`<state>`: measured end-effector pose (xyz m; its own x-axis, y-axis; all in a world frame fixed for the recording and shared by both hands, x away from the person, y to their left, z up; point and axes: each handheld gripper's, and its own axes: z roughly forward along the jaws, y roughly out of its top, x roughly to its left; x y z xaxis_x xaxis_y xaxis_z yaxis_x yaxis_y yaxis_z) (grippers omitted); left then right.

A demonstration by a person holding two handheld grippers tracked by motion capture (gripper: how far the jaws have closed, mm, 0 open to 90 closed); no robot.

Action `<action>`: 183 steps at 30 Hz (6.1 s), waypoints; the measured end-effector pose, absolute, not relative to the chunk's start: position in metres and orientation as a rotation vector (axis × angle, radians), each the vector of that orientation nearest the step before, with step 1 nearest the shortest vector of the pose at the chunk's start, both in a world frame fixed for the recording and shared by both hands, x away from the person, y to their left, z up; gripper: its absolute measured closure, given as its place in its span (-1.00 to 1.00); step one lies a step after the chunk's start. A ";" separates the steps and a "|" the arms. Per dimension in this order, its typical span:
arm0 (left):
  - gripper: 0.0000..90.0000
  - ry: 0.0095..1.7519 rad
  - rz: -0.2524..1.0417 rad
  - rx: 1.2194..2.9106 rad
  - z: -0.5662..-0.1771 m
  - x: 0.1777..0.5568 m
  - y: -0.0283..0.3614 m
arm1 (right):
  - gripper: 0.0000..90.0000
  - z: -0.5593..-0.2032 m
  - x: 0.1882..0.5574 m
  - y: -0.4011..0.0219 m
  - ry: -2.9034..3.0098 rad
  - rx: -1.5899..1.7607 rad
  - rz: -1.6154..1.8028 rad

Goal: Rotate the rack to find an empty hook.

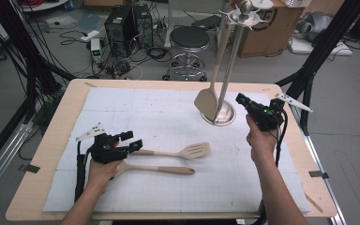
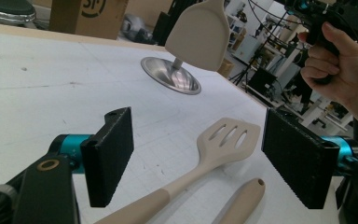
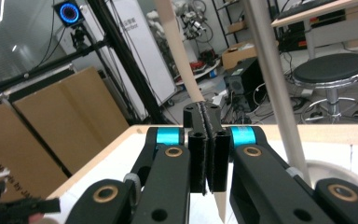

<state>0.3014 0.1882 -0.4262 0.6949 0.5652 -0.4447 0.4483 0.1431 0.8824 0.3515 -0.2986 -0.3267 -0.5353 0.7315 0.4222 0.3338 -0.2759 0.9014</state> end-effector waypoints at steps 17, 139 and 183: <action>-0.43 0.882 0.128 1.479 -0.426 0.298 0.187 | 0.99 -0.292 0.374 -0.300 1.553 1.305 1.956; -0.46 0.877 0.068 1.496 -0.428 0.295 0.179 | 1.00 -0.200 0.421 -0.312 1.260 1.205 1.853; -0.45 0.876 0.059 1.501 -0.429 0.295 0.175 | 1.00 -0.194 0.405 -0.259 1.395 1.014 1.814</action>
<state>0.2951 0.1752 -0.4288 0.7025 0.5409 -0.4625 0.4744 0.1285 0.8709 0.4052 -0.2592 -0.1938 -0.5066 0.8393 0.1972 -0.0248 -0.2428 0.9698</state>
